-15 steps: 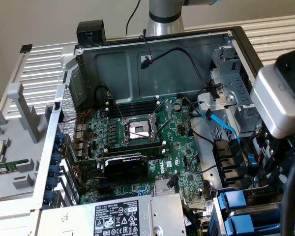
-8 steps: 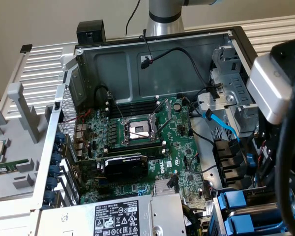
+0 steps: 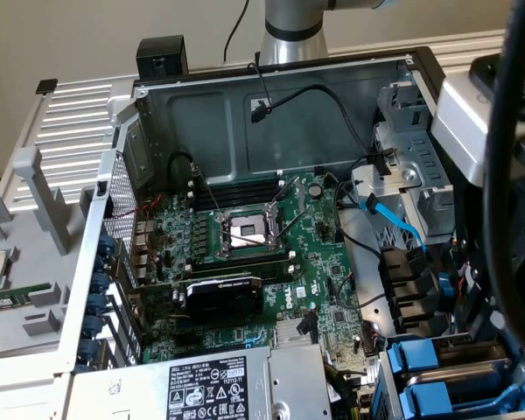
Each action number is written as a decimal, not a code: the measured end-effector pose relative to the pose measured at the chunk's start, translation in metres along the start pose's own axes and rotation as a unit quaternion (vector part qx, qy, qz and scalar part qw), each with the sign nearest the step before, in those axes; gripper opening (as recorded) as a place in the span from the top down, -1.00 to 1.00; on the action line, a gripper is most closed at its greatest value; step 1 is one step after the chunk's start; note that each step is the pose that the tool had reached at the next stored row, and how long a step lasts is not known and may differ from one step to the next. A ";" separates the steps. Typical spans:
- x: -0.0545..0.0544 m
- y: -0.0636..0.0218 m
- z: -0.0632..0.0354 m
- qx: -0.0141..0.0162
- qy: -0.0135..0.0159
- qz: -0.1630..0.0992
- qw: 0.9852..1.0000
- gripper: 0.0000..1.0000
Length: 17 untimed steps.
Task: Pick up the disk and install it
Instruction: 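Insert the first disk wire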
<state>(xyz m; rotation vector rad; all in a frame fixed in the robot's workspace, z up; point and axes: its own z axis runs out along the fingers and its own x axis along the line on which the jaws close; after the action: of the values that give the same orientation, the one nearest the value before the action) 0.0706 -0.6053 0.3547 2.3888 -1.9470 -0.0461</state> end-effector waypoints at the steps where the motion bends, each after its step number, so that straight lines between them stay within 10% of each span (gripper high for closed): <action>1: -0.001 -0.0004 0.0000 0.000 0.001 0.000 1.000 0.66; 8: -0.002 -0.0046 -0.0003 -0.002 0.005 0.008 1.000 0.66; 17: -0.002 -0.0050 0.0008 -0.004 0.002 0.061 0.998 0.66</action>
<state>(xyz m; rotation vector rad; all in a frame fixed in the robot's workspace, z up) 0.0750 -0.6020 0.3536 2.2590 -2.0818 -0.0439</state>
